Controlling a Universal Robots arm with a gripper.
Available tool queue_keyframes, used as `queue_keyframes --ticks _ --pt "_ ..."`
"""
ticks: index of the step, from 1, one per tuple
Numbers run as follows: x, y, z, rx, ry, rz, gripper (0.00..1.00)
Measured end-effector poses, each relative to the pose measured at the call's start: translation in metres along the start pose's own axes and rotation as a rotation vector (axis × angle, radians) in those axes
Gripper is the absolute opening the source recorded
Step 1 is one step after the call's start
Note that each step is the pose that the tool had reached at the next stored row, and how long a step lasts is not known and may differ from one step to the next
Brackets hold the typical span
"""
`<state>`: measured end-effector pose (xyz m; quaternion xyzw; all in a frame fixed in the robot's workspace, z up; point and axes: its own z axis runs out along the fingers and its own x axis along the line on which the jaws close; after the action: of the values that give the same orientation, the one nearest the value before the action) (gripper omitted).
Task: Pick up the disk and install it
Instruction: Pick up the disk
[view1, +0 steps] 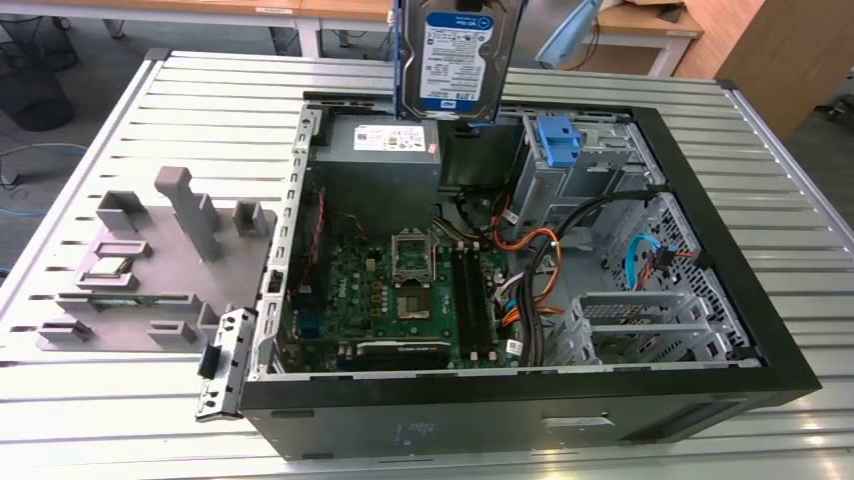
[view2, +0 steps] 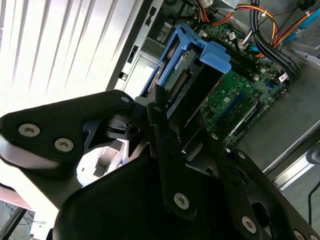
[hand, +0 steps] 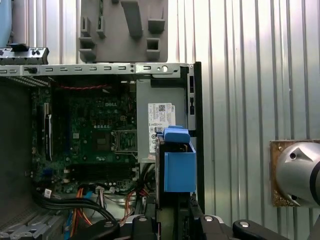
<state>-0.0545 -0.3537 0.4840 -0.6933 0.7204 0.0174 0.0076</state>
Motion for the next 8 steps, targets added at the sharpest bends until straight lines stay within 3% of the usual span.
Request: queue_keyframes --ticks 8 --pt "0.0011 -0.0019 0.0001 0.0 0.0001 0.0 0.35"
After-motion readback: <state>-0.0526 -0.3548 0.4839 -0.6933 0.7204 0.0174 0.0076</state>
